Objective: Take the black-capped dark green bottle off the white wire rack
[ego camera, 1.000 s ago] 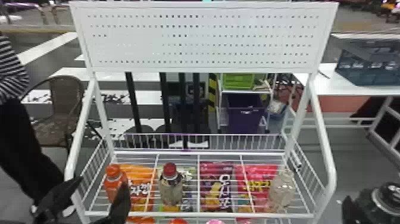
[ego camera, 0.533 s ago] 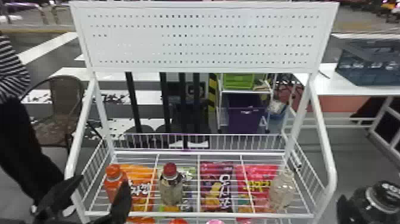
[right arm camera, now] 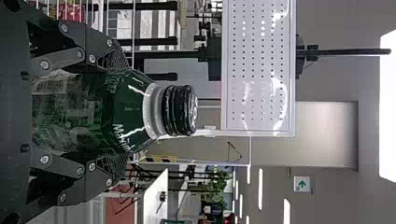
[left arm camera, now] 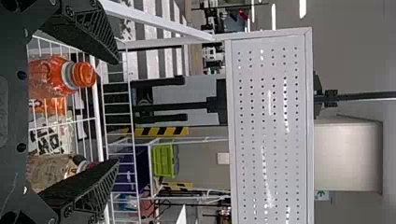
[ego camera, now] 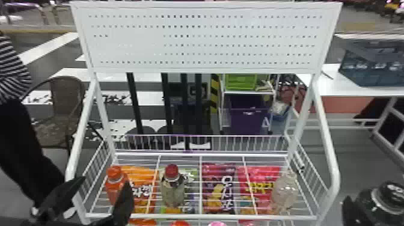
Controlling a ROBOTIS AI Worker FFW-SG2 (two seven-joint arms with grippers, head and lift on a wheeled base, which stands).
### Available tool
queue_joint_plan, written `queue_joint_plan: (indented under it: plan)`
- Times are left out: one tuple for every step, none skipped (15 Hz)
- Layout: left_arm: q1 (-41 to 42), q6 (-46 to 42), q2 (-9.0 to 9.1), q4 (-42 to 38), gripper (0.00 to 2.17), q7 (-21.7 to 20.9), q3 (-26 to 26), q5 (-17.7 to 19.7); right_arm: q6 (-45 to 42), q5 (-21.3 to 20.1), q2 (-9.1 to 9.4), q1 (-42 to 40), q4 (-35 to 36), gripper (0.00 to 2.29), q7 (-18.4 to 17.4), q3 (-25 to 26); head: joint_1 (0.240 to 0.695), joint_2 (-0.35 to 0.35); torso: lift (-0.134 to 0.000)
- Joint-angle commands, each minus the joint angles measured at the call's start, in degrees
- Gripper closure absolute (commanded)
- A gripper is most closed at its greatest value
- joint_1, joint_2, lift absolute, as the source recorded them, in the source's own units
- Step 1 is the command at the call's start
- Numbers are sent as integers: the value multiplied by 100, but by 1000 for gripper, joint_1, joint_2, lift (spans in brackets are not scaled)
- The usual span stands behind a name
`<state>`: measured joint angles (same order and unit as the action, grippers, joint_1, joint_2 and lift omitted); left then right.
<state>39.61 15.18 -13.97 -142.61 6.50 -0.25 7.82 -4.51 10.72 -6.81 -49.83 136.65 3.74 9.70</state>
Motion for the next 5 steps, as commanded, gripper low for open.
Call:
queue_joint_plan:
  plan:
    - [-41,60,0,6,144,0,8,0,-28,9,13,9,-25,1025,66,14,499,0,0]
    - [-50,60,0,6,144,9,8,0,-45,9,4,0,-25,1025,74,14,499,0,0]
    - [-58,78,0,6,144,9,8,0,-45,9,13,0,-25,1025,74,14,499,0,0]
    - [-58,95,0,14,144,9,8,0,-45,9,13,9,-25,1025,74,14,499,0,0]
    - [-67,95,0,14,144,9,8,0,-28,9,4,26,-34,1025,74,14,499,0,0]
